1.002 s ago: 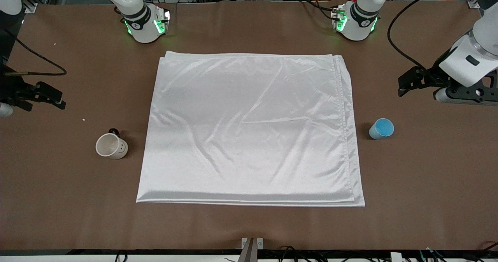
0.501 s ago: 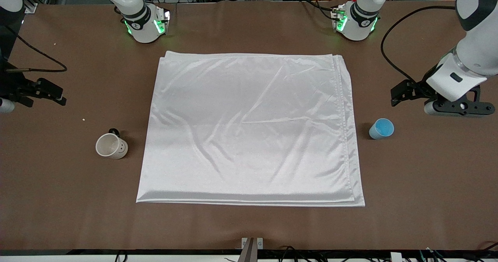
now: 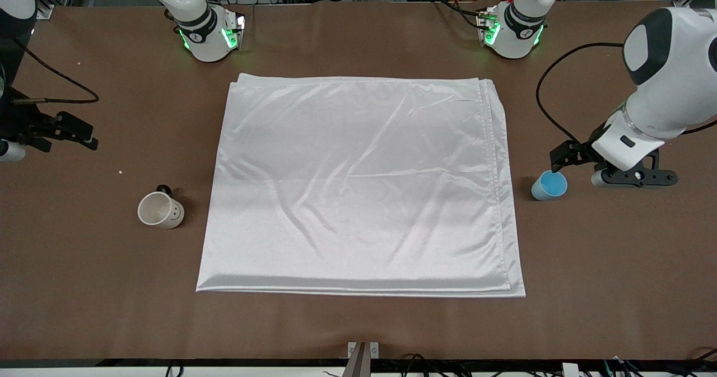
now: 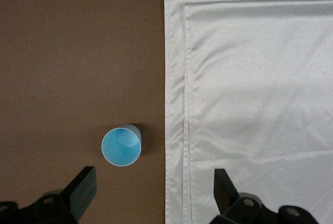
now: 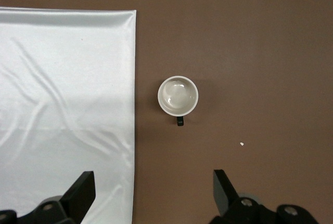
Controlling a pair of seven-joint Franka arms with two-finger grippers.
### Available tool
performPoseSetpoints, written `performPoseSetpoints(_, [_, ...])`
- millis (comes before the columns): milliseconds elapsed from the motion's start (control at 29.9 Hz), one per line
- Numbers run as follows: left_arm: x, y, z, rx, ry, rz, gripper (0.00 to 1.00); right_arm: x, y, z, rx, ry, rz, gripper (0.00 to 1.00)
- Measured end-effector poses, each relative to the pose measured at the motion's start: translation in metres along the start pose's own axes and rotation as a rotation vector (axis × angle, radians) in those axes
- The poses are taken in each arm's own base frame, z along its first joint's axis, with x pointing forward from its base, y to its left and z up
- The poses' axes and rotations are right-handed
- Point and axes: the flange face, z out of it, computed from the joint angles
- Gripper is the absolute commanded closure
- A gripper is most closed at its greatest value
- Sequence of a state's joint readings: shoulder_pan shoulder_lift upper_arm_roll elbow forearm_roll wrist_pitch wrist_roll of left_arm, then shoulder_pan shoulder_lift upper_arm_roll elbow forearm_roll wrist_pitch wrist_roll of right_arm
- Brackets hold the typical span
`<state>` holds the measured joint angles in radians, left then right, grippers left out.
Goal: Place blue cup into white mug on cloth
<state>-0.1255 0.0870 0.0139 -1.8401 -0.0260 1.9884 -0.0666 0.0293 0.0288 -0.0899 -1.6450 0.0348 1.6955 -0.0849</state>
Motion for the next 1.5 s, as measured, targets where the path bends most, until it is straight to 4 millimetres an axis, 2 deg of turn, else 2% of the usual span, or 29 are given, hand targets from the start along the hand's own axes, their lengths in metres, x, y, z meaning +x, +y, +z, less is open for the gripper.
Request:
performPoseSetpoints(334, [-0.004, -0.005, 0.062, 0.003, -0.013, -0.004, 0.0, 0.0, 0.003, 0.0, 0.0, -0.002, 0.005, 0.0])
performPoseSetpoints(534, [0.001, -0.005, 0.092, 0.005, -0.027, -0.004, 0.0, -0.001, 0.004, 0.001, 0.0, -0.006, 0.007, 0.0])
performPoseSetpoints(935, [0.005, -0.017, 0.112, 0.007, -0.042, -0.021, 0.0, -0.003, 0.012, 0.005, 0.001, -0.019, 0.022, 0.0])
performPoseSetpoints(1503, [0.006, -0.014, 0.171, 0.01, -0.066, -0.016, 0.0, -0.004, 0.016, 0.012, 0.002, -0.033, 0.029, 0.0])
